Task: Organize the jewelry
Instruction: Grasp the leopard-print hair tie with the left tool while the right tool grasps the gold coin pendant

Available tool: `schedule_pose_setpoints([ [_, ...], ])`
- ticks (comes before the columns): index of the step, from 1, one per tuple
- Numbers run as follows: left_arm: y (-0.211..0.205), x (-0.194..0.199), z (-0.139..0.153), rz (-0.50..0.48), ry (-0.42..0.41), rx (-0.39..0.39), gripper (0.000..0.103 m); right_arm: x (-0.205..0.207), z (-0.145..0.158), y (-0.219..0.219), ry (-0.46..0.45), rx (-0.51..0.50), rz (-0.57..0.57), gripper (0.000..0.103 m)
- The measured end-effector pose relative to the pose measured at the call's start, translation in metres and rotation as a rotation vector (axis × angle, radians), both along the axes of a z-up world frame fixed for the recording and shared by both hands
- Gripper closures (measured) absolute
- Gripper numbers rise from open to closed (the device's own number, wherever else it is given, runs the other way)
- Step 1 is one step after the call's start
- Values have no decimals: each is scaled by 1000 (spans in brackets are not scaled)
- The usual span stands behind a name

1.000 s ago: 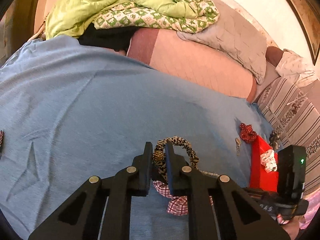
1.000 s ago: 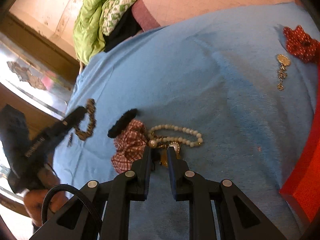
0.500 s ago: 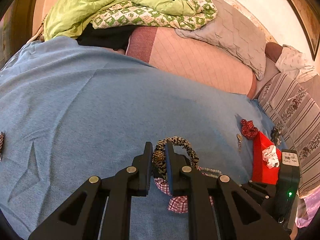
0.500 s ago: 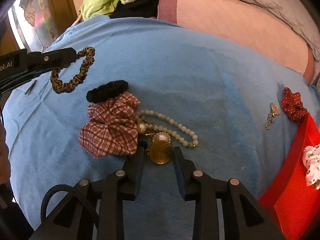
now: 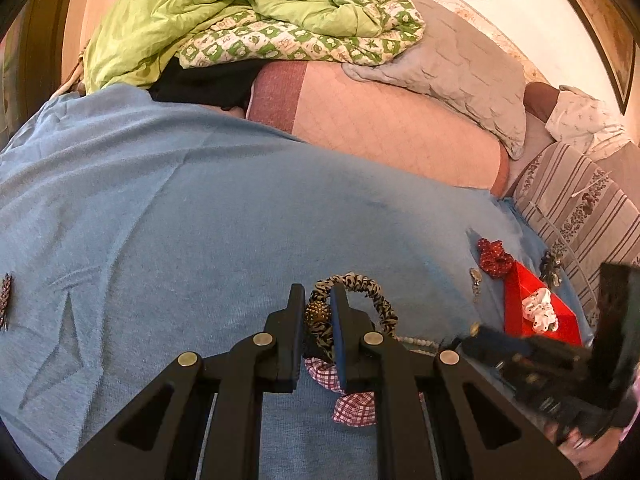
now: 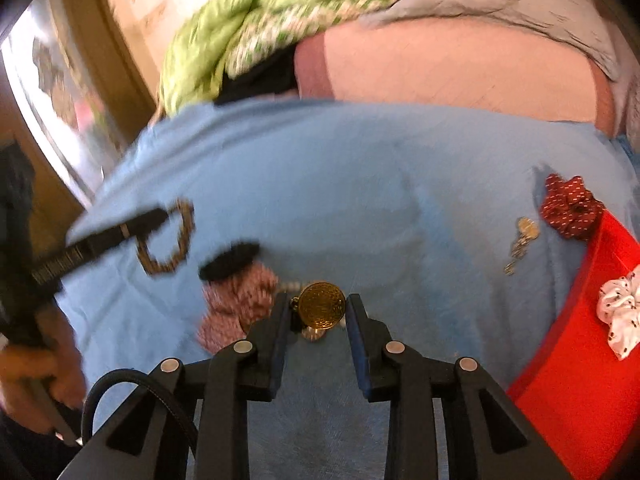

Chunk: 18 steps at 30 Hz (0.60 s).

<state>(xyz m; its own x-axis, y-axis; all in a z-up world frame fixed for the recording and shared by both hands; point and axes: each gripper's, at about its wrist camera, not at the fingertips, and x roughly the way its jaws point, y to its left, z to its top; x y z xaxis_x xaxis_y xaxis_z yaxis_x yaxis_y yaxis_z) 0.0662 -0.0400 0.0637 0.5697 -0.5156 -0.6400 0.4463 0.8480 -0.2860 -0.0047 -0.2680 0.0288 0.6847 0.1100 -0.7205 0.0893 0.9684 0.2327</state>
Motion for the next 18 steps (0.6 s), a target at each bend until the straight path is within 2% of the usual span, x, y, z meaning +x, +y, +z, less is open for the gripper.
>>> schedule_pose_setpoints([
  [6,-11,-5,2,-20,-12,8,91,-9,22,-16,-91,61,-35,72],
  [18,-34,-18,0,-71,-46,62,91,-14,27,-25,-107,77,-56,72],
])
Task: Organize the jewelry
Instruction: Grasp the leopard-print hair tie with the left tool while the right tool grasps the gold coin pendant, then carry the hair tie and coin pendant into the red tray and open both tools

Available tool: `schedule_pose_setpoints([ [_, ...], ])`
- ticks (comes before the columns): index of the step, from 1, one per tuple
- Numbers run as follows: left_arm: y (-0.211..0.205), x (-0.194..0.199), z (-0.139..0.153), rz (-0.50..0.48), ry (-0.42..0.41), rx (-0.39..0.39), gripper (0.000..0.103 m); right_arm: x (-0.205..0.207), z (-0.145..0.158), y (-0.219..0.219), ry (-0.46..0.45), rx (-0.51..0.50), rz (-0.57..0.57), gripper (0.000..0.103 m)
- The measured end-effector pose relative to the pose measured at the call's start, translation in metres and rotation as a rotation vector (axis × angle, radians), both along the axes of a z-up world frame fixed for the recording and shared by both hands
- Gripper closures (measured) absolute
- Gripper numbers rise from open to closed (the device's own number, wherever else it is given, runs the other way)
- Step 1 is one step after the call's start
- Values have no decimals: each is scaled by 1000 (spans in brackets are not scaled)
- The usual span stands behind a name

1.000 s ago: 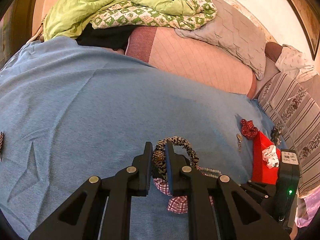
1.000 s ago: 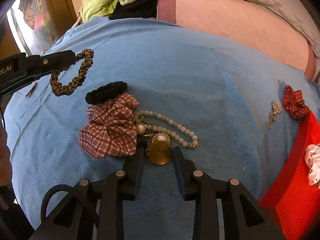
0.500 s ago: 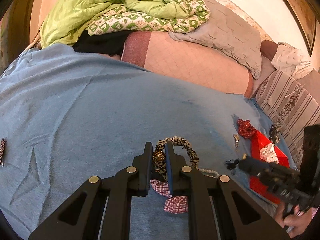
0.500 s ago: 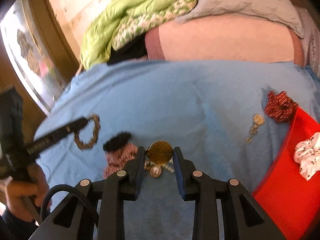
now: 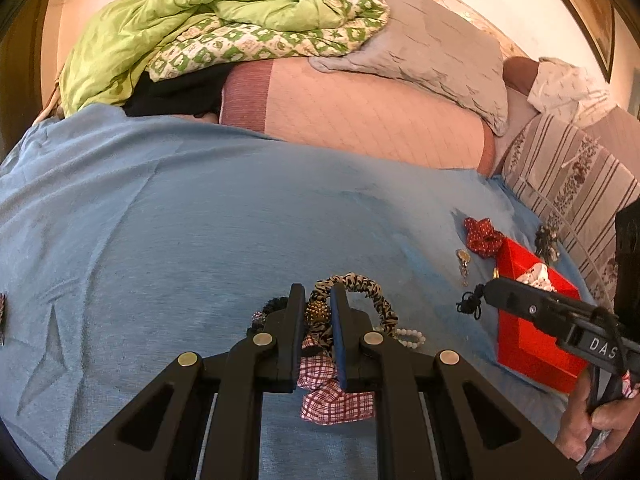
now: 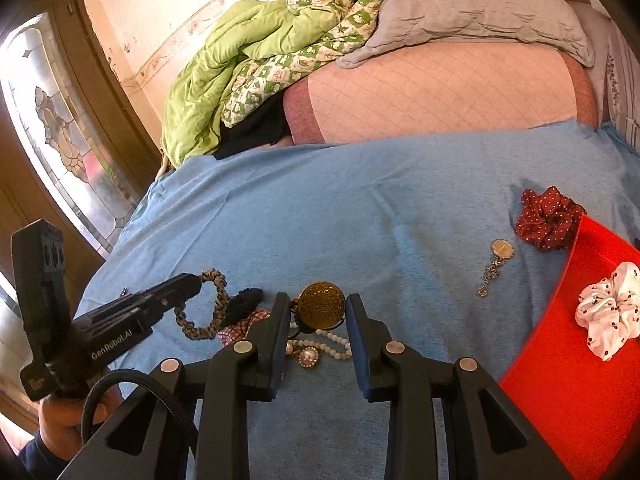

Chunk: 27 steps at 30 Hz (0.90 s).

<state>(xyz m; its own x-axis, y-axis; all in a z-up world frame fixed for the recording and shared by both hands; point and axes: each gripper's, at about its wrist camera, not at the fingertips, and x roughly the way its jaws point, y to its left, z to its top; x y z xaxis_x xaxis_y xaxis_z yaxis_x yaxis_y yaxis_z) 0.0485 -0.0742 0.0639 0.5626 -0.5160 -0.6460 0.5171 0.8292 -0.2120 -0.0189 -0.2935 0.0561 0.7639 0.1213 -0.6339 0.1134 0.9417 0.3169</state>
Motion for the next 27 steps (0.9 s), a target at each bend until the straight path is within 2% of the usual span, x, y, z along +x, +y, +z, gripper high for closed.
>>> schedule_pose_setpoints([
  [15,-25,-17,-1,-40,-38,49,91,-7,4,-11,-8,3,-34,72],
  [27,-54,-42,10,-93,-55,41,91,-36,16,-43,-33,20,-103,72],
])
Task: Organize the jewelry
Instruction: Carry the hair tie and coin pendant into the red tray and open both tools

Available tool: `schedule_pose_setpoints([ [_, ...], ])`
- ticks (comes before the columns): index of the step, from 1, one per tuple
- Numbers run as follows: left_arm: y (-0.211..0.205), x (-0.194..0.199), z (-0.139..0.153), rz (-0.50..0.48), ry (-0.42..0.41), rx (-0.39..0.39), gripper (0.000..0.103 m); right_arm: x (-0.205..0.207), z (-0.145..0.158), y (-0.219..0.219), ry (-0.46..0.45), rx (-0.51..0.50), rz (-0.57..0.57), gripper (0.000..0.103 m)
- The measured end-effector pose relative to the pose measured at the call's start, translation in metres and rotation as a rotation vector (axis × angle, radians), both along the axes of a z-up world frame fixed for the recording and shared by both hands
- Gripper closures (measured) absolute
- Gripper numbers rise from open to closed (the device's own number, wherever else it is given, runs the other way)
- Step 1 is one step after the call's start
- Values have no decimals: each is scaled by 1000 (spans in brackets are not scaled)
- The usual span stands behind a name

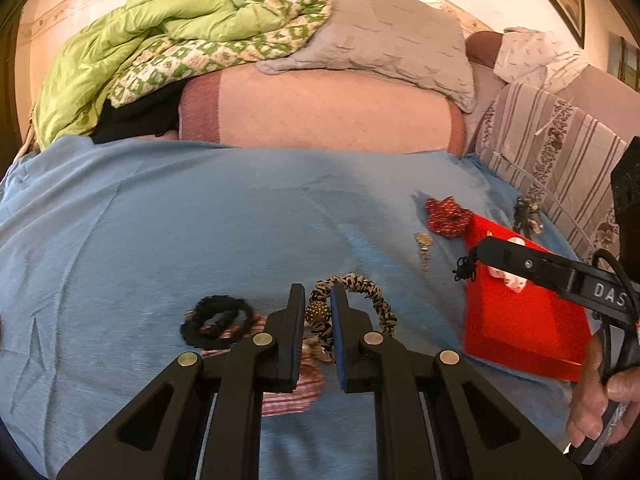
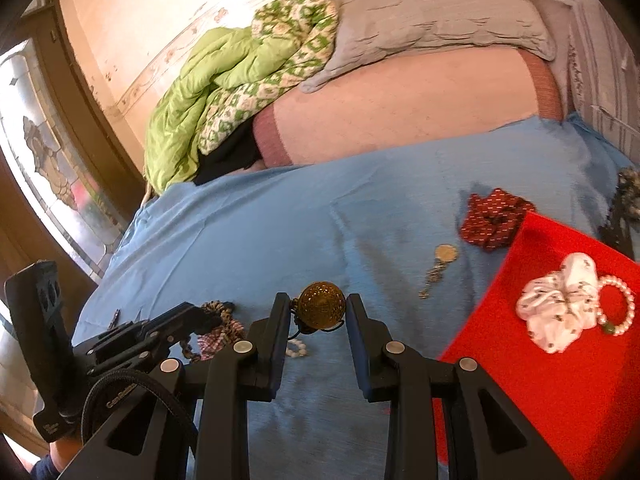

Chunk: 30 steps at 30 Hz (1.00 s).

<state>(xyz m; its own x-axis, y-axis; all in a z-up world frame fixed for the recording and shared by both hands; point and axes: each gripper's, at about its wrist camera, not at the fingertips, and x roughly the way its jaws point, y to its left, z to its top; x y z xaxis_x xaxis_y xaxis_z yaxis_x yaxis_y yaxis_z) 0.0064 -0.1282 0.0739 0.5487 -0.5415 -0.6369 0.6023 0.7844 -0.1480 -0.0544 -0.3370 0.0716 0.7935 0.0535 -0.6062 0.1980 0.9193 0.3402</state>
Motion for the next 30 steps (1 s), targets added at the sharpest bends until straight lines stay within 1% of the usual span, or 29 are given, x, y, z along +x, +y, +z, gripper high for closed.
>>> schedule_pose_setpoints([
  [5,-20,-15,7,-34,-3,-1,91,-21,7,-28,-24,23,-61,72],
  [8,-40,-28,11,-73,0,-3,91,-36,14,-46,-38,41,-111,72],
  [11,-62,-41,14,-117,-3,0,91,-56,19,-74,-48,79,-191,72],
  [14,-91,-54,16,-174,17,-14,91,-75,20,-100,-40,106,-269,72],
  [17,-121,-68,14,-231,30,-10,91,-93,18,-126,-13,115,-360,72],
  [20,-150,-80,4,-279,56,8,91,-109,11,-149,28,137,-437,72],
  [24,-184,-93,-16,-326,104,40,91,-116,-4,-170,87,179,-481,72],
  [26,-197,-98,-23,-339,115,55,91,-117,-14,-178,121,212,-496,72],
  [30,-217,-99,-34,-349,126,87,91,-114,-30,-186,160,252,-511,72],
])
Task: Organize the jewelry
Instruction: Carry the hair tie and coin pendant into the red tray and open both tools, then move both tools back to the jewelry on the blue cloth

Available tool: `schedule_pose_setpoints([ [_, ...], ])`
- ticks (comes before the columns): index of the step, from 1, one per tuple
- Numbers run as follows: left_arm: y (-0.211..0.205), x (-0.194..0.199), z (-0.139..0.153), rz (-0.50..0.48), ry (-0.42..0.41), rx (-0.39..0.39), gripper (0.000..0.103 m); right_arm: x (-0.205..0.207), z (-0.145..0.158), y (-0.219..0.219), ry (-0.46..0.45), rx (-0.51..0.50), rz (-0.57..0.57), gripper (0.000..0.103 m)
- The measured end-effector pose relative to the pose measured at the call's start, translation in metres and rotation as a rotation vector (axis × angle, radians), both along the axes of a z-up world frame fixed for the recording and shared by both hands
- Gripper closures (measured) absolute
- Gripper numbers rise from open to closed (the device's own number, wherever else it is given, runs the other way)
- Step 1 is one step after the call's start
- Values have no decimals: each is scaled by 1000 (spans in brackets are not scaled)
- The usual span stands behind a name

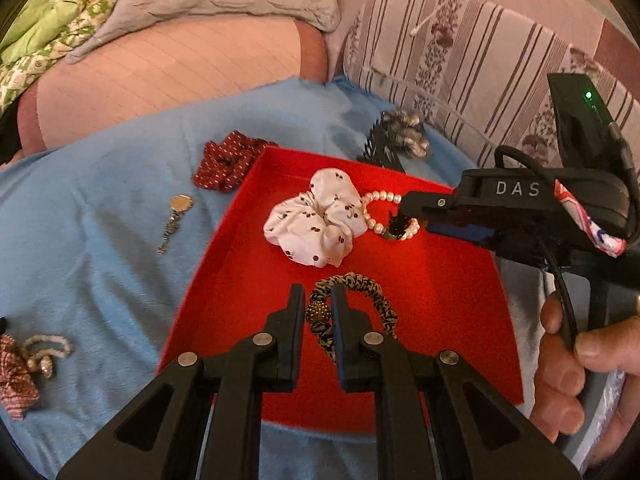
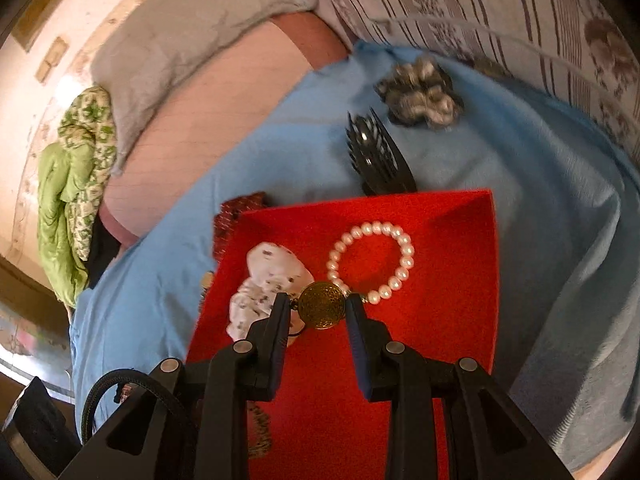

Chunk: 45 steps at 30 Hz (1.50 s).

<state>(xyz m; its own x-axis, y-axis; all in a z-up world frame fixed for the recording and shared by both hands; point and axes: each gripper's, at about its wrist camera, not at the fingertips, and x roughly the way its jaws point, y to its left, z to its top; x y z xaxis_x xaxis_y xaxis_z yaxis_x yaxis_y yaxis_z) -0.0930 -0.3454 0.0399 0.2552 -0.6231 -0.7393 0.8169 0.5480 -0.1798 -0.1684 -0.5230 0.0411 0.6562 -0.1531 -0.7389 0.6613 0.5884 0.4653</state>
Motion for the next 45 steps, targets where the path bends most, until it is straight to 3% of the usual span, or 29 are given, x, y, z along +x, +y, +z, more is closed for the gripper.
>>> schedule_pose_setpoints([
  [20,-10,12,-17,38,-10,64,90,20,-21,1,77,27,4,71],
  [24,-10,11,-14,36,-17,66,73,19,-19,1,77,16,0,71],
  [32,0,8,3,39,-58,46,72,15,-11,1,57,-11,-17,70],
  [35,11,7,13,47,-76,29,72,16,-3,4,8,-23,-8,70],
  [40,39,9,29,76,-107,9,72,27,20,29,-48,-128,58,70],
  [45,70,18,42,115,-126,0,72,44,29,54,-71,-164,124,70],
])
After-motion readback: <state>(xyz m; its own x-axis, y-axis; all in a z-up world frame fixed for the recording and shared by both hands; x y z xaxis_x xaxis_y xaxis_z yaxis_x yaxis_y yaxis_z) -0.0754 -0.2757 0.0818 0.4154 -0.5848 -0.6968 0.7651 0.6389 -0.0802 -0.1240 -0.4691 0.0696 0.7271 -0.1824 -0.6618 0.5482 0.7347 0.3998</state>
